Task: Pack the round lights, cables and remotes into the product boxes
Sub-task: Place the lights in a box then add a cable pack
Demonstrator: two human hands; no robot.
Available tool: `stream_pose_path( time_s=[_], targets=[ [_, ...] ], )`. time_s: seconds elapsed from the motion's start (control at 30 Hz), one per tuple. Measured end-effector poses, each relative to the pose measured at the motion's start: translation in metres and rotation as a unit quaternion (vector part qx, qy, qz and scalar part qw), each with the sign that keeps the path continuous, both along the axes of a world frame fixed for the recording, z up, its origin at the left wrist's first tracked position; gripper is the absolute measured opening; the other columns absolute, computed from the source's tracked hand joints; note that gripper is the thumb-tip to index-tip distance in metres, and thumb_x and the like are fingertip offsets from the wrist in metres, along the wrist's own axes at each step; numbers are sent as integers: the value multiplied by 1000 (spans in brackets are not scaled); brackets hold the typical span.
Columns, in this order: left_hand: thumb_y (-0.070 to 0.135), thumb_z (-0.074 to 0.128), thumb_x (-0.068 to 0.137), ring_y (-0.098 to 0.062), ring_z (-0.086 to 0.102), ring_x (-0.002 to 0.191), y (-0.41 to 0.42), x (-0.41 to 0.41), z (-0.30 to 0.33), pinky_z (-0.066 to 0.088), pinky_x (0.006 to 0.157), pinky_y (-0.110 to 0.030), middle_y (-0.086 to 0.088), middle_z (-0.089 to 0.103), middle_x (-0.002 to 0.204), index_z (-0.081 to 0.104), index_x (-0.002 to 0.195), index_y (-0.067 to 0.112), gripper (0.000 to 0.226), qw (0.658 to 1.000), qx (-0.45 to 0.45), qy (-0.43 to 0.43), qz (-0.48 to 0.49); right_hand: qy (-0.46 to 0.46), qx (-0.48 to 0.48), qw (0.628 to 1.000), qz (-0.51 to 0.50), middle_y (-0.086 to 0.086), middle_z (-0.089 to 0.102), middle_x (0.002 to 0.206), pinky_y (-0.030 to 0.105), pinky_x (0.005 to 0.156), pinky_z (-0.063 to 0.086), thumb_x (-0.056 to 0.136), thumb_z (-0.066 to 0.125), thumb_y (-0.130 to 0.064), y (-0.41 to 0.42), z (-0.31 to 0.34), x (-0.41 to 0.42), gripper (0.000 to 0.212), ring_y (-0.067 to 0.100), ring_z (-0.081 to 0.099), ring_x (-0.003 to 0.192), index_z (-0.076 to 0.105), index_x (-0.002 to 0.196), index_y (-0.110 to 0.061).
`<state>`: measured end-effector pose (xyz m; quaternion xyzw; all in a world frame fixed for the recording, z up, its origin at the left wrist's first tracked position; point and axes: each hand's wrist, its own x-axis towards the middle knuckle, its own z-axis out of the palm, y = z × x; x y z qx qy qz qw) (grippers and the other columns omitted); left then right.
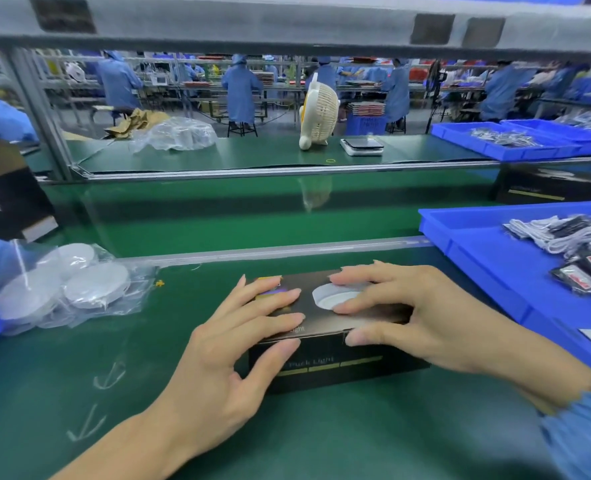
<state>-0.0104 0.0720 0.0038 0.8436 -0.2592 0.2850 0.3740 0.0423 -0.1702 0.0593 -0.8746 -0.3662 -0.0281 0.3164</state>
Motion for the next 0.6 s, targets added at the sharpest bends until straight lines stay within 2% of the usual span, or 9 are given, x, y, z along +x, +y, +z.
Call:
stream_pose_path(
  time_s=[0.1, 0.17, 0.23, 0.3, 0.33, 0.4, 0.47, 0.5, 0.6],
  targets=[
    [32, 59, 90, -12, 51, 132, -1, 2, 1, 32, 115, -43, 10, 65, 127, 74, 107, 15, 28, 1000, 5, 4, 10, -39, -17, 999, -13, -19, 53, 138, 34, 119, 24, 81, 71, -43, 2, 1, 2, 35, -7, 41, 132, 70, 116, -36],
    [32, 59, 91, -14, 51, 132, -3, 2, -3, 32, 115, -43, 10, 64, 129, 74, 107, 15, 28, 1000, 7, -6, 18, -67, -99, 993, 9, -19, 43, 147, 33, 122, 17, 85, 68, -45, -3, 0, 2, 45, -4, 32, 139, 60, 129, -38],
    [30, 59, 92, -19, 49, 133, -5, 4, -9, 33, 114, -46, 6, 63, 130, 74, 107, 16, 26, 995, 35, -83, 51, -78, -174, 980, 49, -20, 30, 154, 27, 120, 10, 86, 65, -52, -7, -5, 2, 55, 0, 24, 142, 46, 137, -44],
    [24, 61, 91, -26, 48, 132, -2, 13, -13, 32, 111, -47, -2, 61, 131, 73, 110, 19, 23, 977, 81, -170, 98, -103, -172, 979, 44, -16, 32, 151, 29, 113, 21, 86, 62, -49, -1, -8, 14, 51, 10, 34, 135, 43, 133, -45],
    [21, 61, 90, -30, 48, 131, 0, 20, -12, 31, 110, -46, -7, 59, 132, 69, 114, 20, 26, 972, 86, -180, 125, -117, -171, 978, 28, -13, 35, 151, 32, 111, 27, 87, 63, -45, 6, -8, 29, 51, 14, 39, 132, 44, 134, -42],
    [21, 58, 89, -36, 48, 129, 9, 28, -11, 31, 110, -45, -14, 56, 132, 66, 120, 16, 32, 969, 75, -146, 183, -138, -203, 967, -61, -5, 35, 153, 39, 113, 29, 91, 65, -31, 25, -3, 71, 57, 20, 39, 134, 42, 142, -37],
    [26, 53, 88, -39, 49, 125, 19, 28, -16, 33, 108, -48, -17, 55, 130, 68, 119, 9, 38, 967, 70, -103, 222, -181, -259, 930, -190, 4, 30, 153, 42, 113, 26, 92, 57, -12, 45, -1, 109, 65, 24, 33, 137, 33, 149, -32],
    [28, 52, 88, -39, 49, 123, 25, 27, -18, 34, 108, -49, -16, 55, 130, 68, 118, 7, 40, 967, 67, -93, 229, -195, -265, 914, -237, 6, 31, 151, 41, 112, 27, 91, 53, -8, 50, -3, 124, 65, 25, 33, 136, 30, 149, -29],
    [32, 49, 86, -37, 50, 119, 36, 30, -21, 34, 106, -45, -12, 55, 126, 67, 117, 7, 44, 969, 58, -60, 232, -151, -243, 909, -302, 7, 43, 139, 42, 101, 36, 92, 53, -25, 31, -9, 136, 54, 29, 42, 125, 37, 144, -24]
  ],
)
